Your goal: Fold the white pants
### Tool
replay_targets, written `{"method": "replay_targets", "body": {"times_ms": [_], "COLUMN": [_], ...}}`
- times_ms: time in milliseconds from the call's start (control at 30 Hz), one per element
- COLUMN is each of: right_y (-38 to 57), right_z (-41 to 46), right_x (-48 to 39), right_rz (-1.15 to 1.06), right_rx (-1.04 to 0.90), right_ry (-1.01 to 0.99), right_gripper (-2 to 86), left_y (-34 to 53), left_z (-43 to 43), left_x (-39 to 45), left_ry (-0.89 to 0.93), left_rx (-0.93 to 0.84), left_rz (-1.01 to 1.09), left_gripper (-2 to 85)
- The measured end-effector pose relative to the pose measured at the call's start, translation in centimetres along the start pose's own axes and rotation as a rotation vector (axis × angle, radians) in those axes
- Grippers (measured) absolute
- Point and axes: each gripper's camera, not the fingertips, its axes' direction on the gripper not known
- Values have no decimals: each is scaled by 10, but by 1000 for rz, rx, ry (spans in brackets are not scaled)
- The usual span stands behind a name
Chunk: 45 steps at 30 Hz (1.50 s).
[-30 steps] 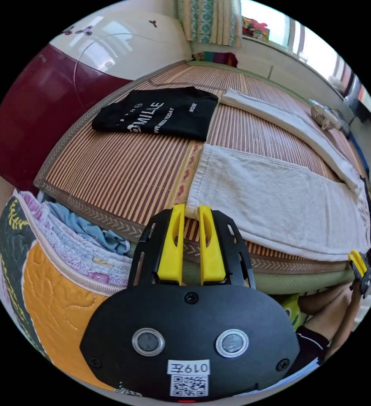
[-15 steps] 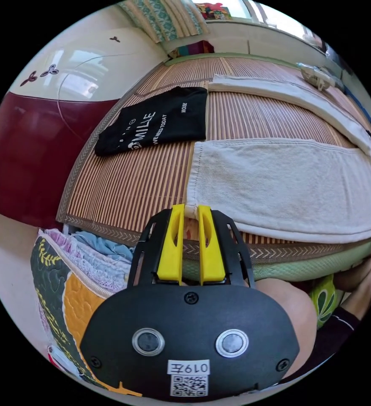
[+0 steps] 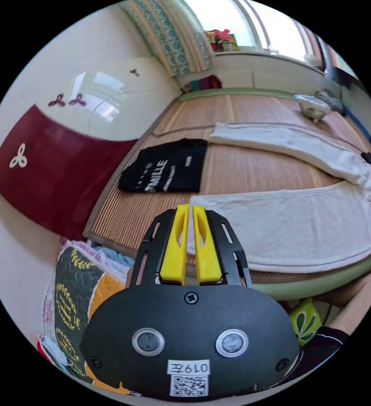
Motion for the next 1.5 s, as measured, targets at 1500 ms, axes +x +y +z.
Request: {"method": "replay_targets", "body": {"times_ms": [1500], "right_y": [-129], "right_z": [68], "right_x": [31], "right_rz": [392], "right_rx": [183], "right_ry": [19], "right_gripper": [77], "left_y": [-170], "left_z": [100], "left_x": [131], "left_ry": [604], "left_rx": [53], "left_rz": [323], "left_gripper": [11]}}
